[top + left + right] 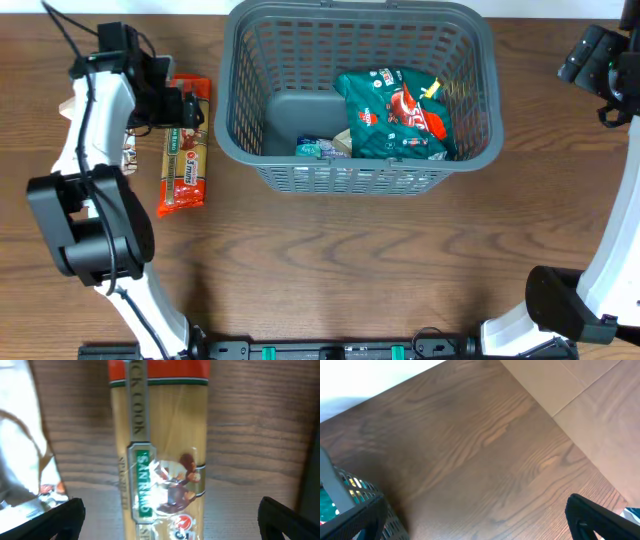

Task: Pack container
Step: 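Lower the left gripper and grasp the spaghetti pack at its top end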

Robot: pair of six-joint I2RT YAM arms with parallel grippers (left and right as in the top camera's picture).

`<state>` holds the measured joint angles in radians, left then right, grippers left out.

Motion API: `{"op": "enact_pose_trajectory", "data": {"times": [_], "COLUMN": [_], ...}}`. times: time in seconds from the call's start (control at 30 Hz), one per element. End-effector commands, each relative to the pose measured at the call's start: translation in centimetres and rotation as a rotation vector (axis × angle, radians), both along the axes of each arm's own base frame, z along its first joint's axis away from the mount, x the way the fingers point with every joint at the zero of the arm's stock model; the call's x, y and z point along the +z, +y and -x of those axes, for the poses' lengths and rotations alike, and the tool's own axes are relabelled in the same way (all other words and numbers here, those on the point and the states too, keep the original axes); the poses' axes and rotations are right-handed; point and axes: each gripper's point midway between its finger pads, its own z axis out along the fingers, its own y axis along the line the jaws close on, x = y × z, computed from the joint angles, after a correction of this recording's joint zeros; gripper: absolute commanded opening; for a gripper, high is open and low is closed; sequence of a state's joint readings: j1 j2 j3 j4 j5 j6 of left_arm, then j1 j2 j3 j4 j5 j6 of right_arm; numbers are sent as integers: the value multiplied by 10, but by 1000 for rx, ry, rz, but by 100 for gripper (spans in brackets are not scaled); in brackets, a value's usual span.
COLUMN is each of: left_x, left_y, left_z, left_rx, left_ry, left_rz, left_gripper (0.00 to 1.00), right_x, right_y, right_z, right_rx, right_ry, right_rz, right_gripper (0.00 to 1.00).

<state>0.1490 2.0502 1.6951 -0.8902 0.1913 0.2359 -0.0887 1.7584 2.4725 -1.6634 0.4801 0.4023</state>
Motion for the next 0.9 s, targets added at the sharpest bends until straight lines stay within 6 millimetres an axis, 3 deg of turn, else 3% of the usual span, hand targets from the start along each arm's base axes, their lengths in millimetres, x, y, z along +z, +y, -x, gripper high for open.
{"op": "enact_pose_trajectory", "data": {"times": [0.0,0.5,0.87], "left_x": [-5,-45,-52], "left_y": [-9,-10,-4], "left_z": [-5,2,-7], "left_rx": [-49,-52,-16], "left_ry": [4,105,84], "left_rz": [-11,-18,-42], "left_gripper": [99,99,99], "right_x": [6,6,6], "right_y": [-3,-3,-3], "right_z": [4,4,4], "right_rx": [-22,-22,-22], "right_ry": [-19,-19,-19], "right_rz": [9,9,9], "right_gripper": [99,99,99]}}
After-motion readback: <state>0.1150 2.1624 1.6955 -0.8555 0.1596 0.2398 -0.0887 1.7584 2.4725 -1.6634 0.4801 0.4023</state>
